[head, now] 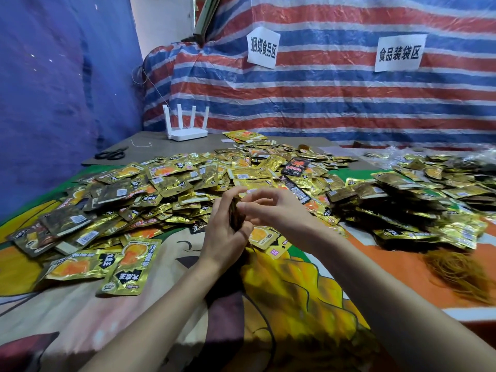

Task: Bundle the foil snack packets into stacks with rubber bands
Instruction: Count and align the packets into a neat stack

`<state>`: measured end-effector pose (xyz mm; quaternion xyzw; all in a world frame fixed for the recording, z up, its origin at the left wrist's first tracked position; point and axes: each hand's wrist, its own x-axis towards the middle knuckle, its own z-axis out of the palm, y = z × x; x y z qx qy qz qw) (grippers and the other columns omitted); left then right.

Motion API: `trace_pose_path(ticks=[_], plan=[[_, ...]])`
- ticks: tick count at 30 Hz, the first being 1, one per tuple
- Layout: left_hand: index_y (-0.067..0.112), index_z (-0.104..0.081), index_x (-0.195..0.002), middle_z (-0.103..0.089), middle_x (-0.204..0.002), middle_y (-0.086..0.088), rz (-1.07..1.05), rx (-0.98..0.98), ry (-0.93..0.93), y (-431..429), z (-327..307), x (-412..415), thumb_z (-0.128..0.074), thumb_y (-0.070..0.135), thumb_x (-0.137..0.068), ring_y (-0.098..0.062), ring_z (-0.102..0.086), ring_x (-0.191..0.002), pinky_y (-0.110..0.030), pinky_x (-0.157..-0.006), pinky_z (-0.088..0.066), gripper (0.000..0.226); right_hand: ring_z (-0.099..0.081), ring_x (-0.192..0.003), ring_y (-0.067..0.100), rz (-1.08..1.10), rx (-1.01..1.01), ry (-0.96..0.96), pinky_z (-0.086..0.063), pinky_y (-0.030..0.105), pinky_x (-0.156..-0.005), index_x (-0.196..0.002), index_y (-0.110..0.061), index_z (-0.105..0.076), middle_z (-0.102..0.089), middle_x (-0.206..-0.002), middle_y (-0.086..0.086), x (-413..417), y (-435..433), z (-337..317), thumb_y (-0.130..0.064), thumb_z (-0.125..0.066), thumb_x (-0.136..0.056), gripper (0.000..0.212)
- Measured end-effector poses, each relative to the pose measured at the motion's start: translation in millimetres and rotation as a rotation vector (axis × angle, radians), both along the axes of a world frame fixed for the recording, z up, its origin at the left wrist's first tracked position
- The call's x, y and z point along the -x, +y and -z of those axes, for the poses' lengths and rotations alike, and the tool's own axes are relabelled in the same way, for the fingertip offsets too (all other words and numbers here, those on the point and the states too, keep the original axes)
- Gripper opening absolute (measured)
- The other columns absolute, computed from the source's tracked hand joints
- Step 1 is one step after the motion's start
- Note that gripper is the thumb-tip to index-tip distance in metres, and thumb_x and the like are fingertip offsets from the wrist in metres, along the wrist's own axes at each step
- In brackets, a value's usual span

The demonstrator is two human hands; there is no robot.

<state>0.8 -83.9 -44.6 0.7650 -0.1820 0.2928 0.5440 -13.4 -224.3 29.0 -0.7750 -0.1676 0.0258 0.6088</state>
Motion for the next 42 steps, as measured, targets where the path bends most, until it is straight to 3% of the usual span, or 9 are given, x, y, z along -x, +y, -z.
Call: trace_pose_path(ticks=[3,8,13,17,20,23,25,38,42], plan=[[0.028,-0.056,-0.127,-0.054,-0.112,-0.007,-0.015,-0.064,-0.065,-4.0,2.1,-1.0,-0.069,0.011,-0.083,0.016,-0.053,-0.095,0.000,-0.075,-0.038,0.049,-0.072,-0.093,0.022,0.048,0.040,-0.074,-0.057,0.029,-0.074,-0.098,-0.017,-0.071,-0.075,-0.100,0.013,6.7,-8.1,8.5,-0.026,-0.065,-0.098,0.011],[0.033,-0.049,-0.120,-0.048,-0.108,-0.004,0.085,-0.150,-0.145,-16.7,-2.6,7.4,-0.055,0.032,-0.079,0.008,-0.051,-0.095,-0.004,-0.076,-0.040,0.041,-0.070,-0.090,0.015,0.105,0.073,-0.237,-0.057,0.031,-0.076,-0.086,-0.028,-0.070,-0.074,-0.092,0.001,19.6,-29.0,12.4,-0.026,-0.065,-0.098,0.013],[0.032,-0.052,-0.121,-0.047,-0.105,-0.002,0.167,-0.214,-0.206,-32.8,-4.6,12.8,-0.063,0.018,-0.080,-0.001,-0.051,-0.088,-0.009,-0.076,-0.040,0.045,-0.067,-0.080,0.023,0.290,0.203,-0.314,-0.052,0.036,-0.072,-0.083,-0.024,-0.070,-0.072,-0.084,0.004,27.7,-68.5,15.8,-0.028,-0.062,-0.099,0.018],[0.037,-0.049,-0.115,-0.048,-0.107,-0.004,0.178,-0.219,-0.165,-38.5,1.4,15.1,-0.059,0.038,-0.073,-0.007,-0.052,-0.092,-0.018,-0.077,-0.044,0.043,-0.064,-0.076,0.011,0.414,0.524,-0.258,-0.051,0.030,-0.070,-0.082,-0.022,-0.072,-0.071,-0.084,-0.004,39.0,-112.5,21.2,-0.022,-0.071,-0.089,0.006],[0.034,-0.048,-0.112,-0.047,-0.107,-0.003,0.185,-0.207,-0.159,-40.9,2.5,13.9,-0.061,0.041,-0.070,0.001,-0.051,-0.093,-0.007,-0.073,-0.039,0.044,-0.065,-0.084,0.023,0.541,0.946,-0.118,-0.055,0.036,-0.072,-0.081,-0.021,-0.069,-0.070,-0.087,0.000,47.2,-153.3,20.6,-0.016,-0.066,-0.084,0.006],[0.033,-0.048,-0.111,-0.047,-0.107,-0.002,0.179,-0.191,-0.149,-40.7,2.9,13.5,-0.065,0.044,-0.070,0.004,-0.050,-0.093,-0.005,-0.072,-0.038,0.045,-0.056,-0.069,0.028,0.681,1.317,0.016,-0.041,0.031,-0.054,-0.074,-0.012,-0.049,-0.055,-0.075,0.005,56.3,-190.7,23.8,-0.007,-0.059,-0.080,0.013],[0.033,-0.048,-0.112,-0.047,-0.108,-0.004,0.180,-0.185,-0.147,-40.3,3.9,13.3,-0.065,0.043,-0.070,0.003,-0.050,-0.095,-0.004,-0.073,-0.038,0.046,-0.048,-0.065,0.025,0.753,1.409,0.044,-0.032,0.030,-0.048,-0.072,-0.014,-0.039,-0.047,-0.072,0.003,62.7,-207.6,28.7,-0.006,-0.058,-0.083,0.023],[0.032,-0.048,-0.112,-0.047,-0.107,-0.006,0.192,-0.171,-0.150,-39.8,5.4,10.2,-0.073,0.020,-0.073,0.005,-0.049,-0.092,-0.004,-0.070,-0.037,0.047,-0.045,-0.064,0.028,0.820,1.504,-0.034,-0.039,0.036,-0.055,-0.067,-0.016,-0.034,-0.041,-0.066,0.001,62.8,-239.2,47.6,-0.001,-0.053,-0.085,0.031],[0.032,-0.049,-0.113,-0.046,-0.106,-0.003,0.198,-0.162,-0.132,-40.1,6.3,9.5,-0.072,0.020,-0.074,0.005,-0.049,-0.092,-0.003,-0.070,-0.037,0.047,-0.057,-0.067,0.027,0.882,1.322,0.036,-0.048,0.035,-0.059,-0.073,-0.013,-0.059,-0.057,-0.071,0.004,57.4,-241.6,35.3,-0.007,-0.060,-0.086,0.014]])
